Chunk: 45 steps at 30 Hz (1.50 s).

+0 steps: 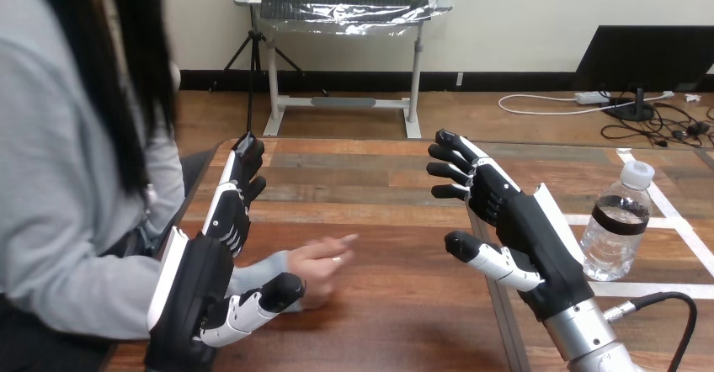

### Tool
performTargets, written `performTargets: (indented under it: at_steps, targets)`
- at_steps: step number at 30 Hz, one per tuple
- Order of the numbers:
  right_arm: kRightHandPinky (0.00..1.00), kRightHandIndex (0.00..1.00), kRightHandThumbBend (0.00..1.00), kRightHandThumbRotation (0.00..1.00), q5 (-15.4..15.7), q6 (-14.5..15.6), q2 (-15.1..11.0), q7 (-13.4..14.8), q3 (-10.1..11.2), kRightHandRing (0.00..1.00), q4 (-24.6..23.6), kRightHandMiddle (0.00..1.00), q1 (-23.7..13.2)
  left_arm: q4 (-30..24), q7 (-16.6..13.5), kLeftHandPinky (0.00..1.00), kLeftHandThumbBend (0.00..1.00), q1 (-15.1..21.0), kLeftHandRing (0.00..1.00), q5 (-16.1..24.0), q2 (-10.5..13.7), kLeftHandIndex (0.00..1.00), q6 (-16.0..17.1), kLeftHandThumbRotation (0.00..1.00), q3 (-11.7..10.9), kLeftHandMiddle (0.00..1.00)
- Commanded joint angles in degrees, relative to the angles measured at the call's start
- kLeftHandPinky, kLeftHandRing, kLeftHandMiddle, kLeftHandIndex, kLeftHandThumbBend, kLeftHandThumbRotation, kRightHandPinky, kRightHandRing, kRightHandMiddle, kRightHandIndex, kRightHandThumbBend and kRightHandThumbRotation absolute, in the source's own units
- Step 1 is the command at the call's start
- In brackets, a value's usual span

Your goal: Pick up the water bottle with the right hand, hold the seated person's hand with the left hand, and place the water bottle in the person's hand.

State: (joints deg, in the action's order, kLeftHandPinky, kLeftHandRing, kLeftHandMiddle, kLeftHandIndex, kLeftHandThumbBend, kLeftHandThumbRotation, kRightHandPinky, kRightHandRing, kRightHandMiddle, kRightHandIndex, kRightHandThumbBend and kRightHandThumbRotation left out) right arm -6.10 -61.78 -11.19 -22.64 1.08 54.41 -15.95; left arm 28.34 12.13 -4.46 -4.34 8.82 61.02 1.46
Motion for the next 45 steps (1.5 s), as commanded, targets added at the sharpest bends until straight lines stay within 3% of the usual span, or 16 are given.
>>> performTargets:
  at_steps: [1, 5, 8, 17, 36, 45]
  targets:
    - [0.78, 0.92, 1.00, 0.69, -1.3, -0.9, 0.6, -0.7, 1.0, 0.86, -0.5, 0.90, -4.0, -2.9, 0.0, 0.98, 1.00, 2.7, 1.00, -0.4, 0.2, 1.00, 0.1, 0.72, -0.7, 1.00]
    - [0.78, 0.92, 1.00, 0.69, -1.0, -0.9, 0.6, -0.3, 1.1, 0.86, -0.6, 0.90, -4.0, -3.2, 0.1, 0.99, 1.00, 2.7, 1.00, -0.7, 0.0, 1.00, -0.1, 0.73, -0.7, 1.00]
    - [0.78, 0.92, 1.00, 0.70, 0.9, -1.5, 0.1, 1.2, 1.1, 0.86, -0.3, 0.89, -4.1, -3.3, -0.4, 0.99, 1.00, 2.6, 1.00, 0.2, 0.1, 1.00, 0.0, 0.73, -1.1, 1.00]
    - [0.78, 0.92, 1.00, 0.68, -1.0, -0.5, 0.7, -0.6, 1.1, 0.86, -0.5, 0.90, -4.1, -4.0, -0.6, 1.00, 1.00, 2.3, 1.00, 0.2, -0.1, 1.00, -0.6, 0.73, -1.5, 1.00]
    - [0.78, 0.92, 1.00, 0.67, -0.5, -0.3, 0.6, -0.2, 1.0, 0.86, -0.9, 0.90, -4.2, -4.7, -0.1, 1.00, 1.00, 1.8, 1.00, -0.5, -0.1, 1.00, -1.3, 0.72, -1.6, 1.00]
    - [0.78, 0.91, 1.00, 0.61, -0.7, -1.1, 0.8, 0.3, 1.4, 0.86, -0.8, 0.89, -4.5, -4.5, 0.0, 1.00, 1.00, 2.1, 1.00, -0.4, -0.1, 1.00, -1.2, 0.71, -1.7, 1.00]
